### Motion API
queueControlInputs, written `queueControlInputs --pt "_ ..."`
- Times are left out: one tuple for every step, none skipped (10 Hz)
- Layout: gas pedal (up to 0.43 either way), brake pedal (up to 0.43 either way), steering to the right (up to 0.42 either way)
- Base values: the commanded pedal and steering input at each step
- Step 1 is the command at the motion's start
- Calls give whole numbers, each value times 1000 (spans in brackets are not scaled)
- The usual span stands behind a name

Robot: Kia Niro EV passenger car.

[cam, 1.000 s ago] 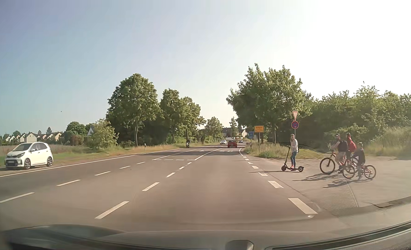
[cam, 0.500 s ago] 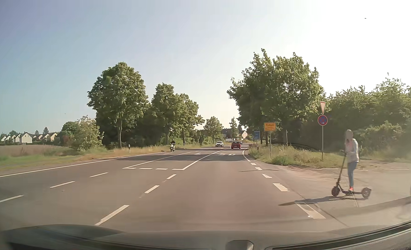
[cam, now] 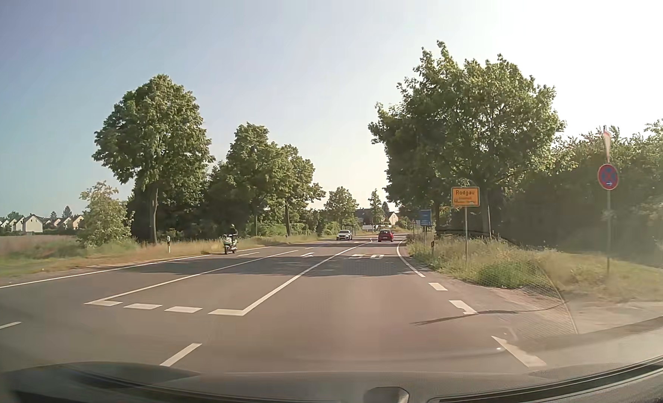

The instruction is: Follow the waypoints while adhering to traffic rules and regulations

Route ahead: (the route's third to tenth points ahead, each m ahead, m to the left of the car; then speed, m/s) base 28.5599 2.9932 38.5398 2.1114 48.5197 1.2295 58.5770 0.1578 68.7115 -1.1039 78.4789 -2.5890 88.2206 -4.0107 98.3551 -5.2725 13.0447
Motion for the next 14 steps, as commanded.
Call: queueControlInputs --pt "47 30 9" --pt "47 24 10" --pt "47 30 11" --pt "47 30 15" --pt "47 30 16" --pt "47 30 16" --pt "47 30 17" --pt "47 30 17" --pt "47 30 17" --pt "47 30 16" --pt "47 30 17" --pt "47 30 16" --pt "47 30 17" --pt "47 30 16"
